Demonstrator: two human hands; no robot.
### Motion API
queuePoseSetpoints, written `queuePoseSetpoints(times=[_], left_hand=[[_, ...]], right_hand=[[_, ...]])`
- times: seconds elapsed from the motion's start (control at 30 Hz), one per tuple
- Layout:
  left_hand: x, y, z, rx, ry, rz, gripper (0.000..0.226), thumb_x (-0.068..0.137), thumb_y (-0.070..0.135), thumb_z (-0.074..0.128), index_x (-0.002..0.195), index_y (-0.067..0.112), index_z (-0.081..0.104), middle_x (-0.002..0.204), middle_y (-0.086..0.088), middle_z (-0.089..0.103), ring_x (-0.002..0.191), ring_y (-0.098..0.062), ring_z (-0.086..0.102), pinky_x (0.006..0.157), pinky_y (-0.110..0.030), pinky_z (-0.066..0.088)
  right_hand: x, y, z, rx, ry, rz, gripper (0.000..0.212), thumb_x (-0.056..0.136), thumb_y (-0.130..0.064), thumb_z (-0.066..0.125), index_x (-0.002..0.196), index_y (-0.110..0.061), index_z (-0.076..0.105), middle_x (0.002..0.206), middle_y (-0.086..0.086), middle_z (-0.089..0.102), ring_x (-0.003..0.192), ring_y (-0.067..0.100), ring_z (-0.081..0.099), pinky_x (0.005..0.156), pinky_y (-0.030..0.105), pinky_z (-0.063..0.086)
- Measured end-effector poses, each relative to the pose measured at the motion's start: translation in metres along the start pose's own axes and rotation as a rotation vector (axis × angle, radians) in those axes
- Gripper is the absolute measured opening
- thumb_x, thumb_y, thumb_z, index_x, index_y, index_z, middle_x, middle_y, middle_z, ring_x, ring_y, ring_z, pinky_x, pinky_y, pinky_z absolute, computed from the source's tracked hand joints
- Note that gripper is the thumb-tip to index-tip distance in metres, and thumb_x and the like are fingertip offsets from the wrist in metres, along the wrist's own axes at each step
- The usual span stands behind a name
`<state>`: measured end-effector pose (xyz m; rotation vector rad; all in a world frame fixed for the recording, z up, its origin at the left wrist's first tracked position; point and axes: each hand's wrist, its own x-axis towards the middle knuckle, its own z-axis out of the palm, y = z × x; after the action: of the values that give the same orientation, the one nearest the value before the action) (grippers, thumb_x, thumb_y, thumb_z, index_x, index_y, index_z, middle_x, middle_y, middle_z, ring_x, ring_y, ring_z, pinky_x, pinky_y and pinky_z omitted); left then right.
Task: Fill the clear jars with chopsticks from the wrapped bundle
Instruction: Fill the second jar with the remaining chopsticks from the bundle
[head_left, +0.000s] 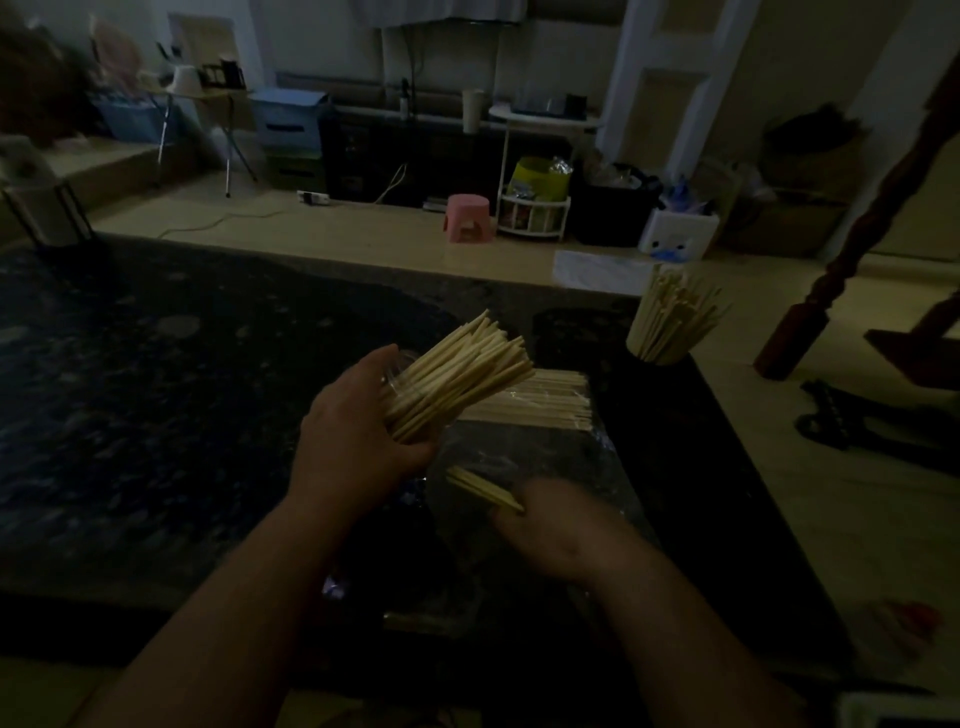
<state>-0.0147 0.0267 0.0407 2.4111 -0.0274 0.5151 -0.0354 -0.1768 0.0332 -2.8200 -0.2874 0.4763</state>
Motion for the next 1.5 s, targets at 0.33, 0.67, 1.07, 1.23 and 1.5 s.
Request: queuePoseSetpoints(times=[0.33, 0.67, 1.07, 1.23, 1.5], left_hand=[[-0.002, -0.002, 0.003, 0.035, -0.004, -0.015, 0.098, 0.054, 0.036, 0.089, 0.138, 0.029, 0.041, 0.124, 0.000, 0.058, 0.109, -0.022, 0.056, 0.090, -0.044, 0.050], [0.003, -0.004, 0.006, 0.177, -0.116, 0.041, 0.114, 0.053, 0.042, 0.087, 0.149, 0.028, 0.028, 0.143, -0.001, 0.045, 0.127, -0.023, 0.044, 0.103, -0.051, 0.040], [-0.001, -0.006, 0.009, 0.166, -0.194, 0.133, 0.105, 0.054, 0.041, 0.083, 0.146, 0.033, 0.032, 0.139, 0.007, 0.045, 0.123, -0.018, 0.044, 0.102, -0.041, 0.038], [0.000, -0.002, 0.009, 0.155, -0.193, 0.123, 0.103, 0.056, 0.039, 0.082, 0.145, 0.037, 0.031, 0.141, 0.008, 0.043, 0.125, -0.016, 0.041, 0.105, -0.040, 0.035], [-0.001, -0.002, 0.009, 0.194, -0.209, 0.141, 0.102, 0.058, 0.039, 0.083, 0.146, 0.036, 0.032, 0.141, 0.007, 0.043, 0.125, -0.017, 0.041, 0.103, -0.036, 0.032]], right_hand=[[-0.024, 0.001, -0.036, -0.166, 0.373, -0.061, 0.023, 0.087, -0.048, 0.049, 0.091, -0.026, 0.056, 0.098, 0.002, 0.064, 0.095, 0.026, 0.060, 0.068, 0.031, 0.035], [-0.011, 0.018, -0.035, -0.109, 1.181, -0.326, 0.027, 0.090, -0.029, 0.060, 0.071, -0.012, 0.056, 0.081, 0.008, 0.055, 0.070, 0.026, 0.044, 0.066, 0.031, 0.018], [0.008, 0.014, -0.039, 0.494, 1.284, -0.229, 0.038, 0.097, -0.032, 0.046, 0.093, -0.003, 0.070, 0.092, 0.008, 0.055, 0.080, -0.005, 0.043, 0.079, -0.002, 0.033], [0.005, -0.005, -0.047, 0.911, 1.259, -0.302, 0.023, 0.096, -0.040, 0.045, 0.083, -0.032, 0.063, 0.080, 0.011, 0.065, 0.068, 0.014, 0.066, 0.065, 0.033, 0.056], [0.009, -0.010, -0.043, 1.126, 0.978, -0.145, 0.032, 0.099, -0.023, 0.049, 0.070, -0.022, 0.062, 0.058, -0.013, 0.064, 0.054, 0.002, 0.060, 0.054, 0.016, 0.049]])
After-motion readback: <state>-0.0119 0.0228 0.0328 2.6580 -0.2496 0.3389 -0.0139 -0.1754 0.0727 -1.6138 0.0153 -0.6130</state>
